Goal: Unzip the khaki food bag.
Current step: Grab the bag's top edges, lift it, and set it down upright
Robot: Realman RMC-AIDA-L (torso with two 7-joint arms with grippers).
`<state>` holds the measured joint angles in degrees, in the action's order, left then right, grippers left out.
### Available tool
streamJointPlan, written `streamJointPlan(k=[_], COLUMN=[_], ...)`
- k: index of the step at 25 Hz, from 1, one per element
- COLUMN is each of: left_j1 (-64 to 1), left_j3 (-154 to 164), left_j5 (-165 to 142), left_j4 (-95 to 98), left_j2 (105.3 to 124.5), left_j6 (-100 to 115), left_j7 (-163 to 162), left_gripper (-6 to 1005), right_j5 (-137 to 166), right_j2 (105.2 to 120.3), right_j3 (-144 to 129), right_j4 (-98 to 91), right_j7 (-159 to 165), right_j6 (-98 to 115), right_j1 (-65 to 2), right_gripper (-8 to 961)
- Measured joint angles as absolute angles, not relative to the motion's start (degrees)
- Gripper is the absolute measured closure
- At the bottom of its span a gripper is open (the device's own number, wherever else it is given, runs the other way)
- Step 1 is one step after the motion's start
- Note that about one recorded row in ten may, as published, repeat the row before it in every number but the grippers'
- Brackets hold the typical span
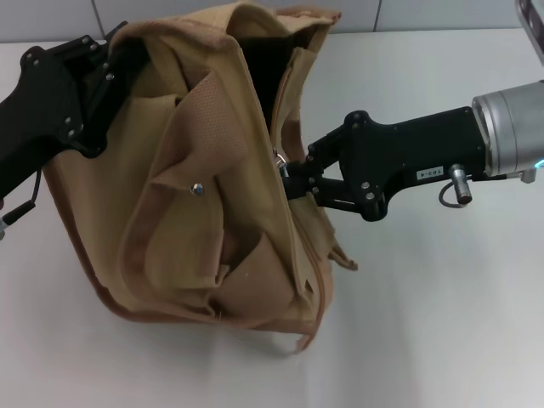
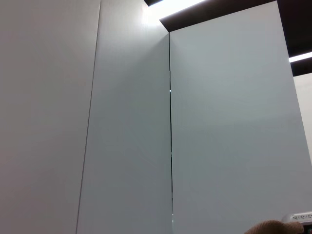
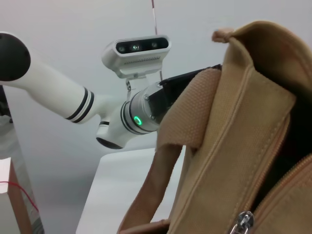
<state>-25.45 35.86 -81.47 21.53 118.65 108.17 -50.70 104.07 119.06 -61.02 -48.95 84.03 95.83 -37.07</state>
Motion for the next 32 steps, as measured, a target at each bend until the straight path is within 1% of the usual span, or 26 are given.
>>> streamJointPlan(k=[3,14,32], left_j1=[-25.5,-25.3,-24.2], left_j3=[35.9,35.9,35.9], left_j5=[-81.5,-81.6,-81.7], left_j4=[21.5,20.6,20.2], left_j2=[118.65,118.66,118.65], left_j6=[108.2,108.2,109.3], left_j7=[-50.6,-50.4,-50.8], left_gripper=[930,929,929], right_j5=[104.1,103.7,104.0], right_j2=[119.10,119.18,119.22], right_j3=[-61.1,-61.2,-64.2], right_j4=[-49.0,-49.5,-51.3], right_j7=[84.0,80.9,70.4], right_j6=[95.9,99.5,100.4], right_j1=[-37.1,-36.9,-34.2], right_gripper=[801,934,946])
